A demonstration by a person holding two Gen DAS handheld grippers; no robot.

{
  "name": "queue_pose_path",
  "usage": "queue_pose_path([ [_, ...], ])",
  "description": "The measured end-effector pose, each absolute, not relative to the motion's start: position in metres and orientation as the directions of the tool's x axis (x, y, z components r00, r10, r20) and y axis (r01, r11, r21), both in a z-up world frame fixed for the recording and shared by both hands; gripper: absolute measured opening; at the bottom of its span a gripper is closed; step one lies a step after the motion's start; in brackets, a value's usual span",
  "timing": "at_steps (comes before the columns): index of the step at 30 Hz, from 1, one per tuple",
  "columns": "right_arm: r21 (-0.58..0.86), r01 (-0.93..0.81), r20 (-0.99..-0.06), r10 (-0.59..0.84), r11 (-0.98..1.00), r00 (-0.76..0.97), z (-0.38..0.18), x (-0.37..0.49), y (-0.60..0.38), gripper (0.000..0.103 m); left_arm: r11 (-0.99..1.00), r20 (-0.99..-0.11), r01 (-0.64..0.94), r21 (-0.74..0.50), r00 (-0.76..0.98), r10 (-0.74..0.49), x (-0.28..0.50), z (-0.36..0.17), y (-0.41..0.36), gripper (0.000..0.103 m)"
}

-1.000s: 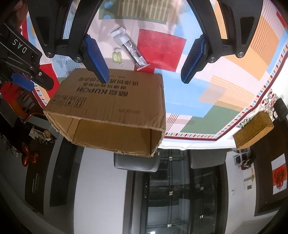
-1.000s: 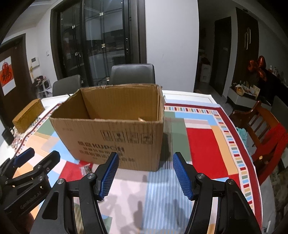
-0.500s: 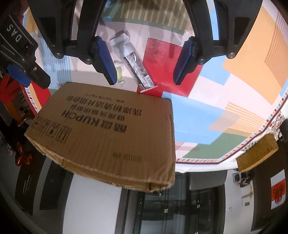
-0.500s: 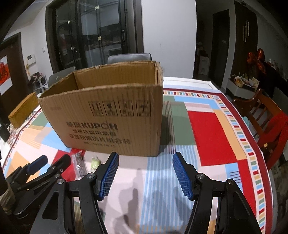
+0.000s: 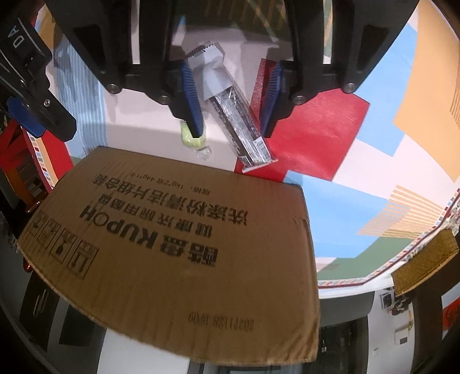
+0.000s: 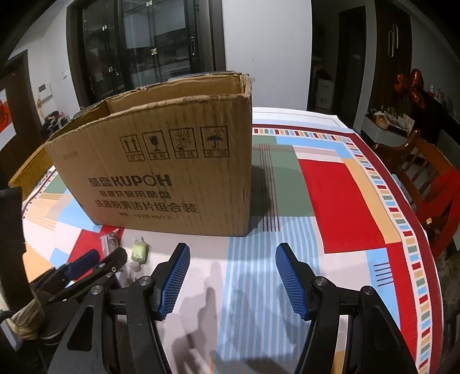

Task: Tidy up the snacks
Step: 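Grasp the silver bar with the left tool while the right tool grasps the green candy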

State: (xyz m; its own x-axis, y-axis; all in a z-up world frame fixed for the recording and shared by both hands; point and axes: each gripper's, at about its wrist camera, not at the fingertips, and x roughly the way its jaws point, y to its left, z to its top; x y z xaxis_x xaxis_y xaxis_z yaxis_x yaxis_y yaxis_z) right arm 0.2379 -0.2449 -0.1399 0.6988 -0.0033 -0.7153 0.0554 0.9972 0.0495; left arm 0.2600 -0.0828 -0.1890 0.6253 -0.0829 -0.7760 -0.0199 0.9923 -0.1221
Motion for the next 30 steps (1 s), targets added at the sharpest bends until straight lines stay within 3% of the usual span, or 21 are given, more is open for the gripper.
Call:
queue_pose_path([
  [8, 0.057, 0.043, -0.730, 0.012, 0.997, 0.683, -0.148, 0.239, -0.242, 0.064, 0.993, -0.785, -0.015, -0.116, 0.614, -0.083, 0.260, -0.197, -0.086, 0.036],
  [21, 0.073, 0.015, -0.746, 0.045, 0.997, 0.664, -0.156, 0.249, -0.229, 0.064, 0.994, -0.783, 0.013, -0.109, 0.615, -0.094, 0.260, -0.199, -0.074, 0.019],
  [30, 0.083, -0.045, -0.761, 0.093, 0.995, 0.642, -0.166, 0.262, -0.197, 0.063, 0.996, -0.781, -0.005, -0.093, 0.620, -0.070, 0.252, -0.199, -0.040, 0.019],
])
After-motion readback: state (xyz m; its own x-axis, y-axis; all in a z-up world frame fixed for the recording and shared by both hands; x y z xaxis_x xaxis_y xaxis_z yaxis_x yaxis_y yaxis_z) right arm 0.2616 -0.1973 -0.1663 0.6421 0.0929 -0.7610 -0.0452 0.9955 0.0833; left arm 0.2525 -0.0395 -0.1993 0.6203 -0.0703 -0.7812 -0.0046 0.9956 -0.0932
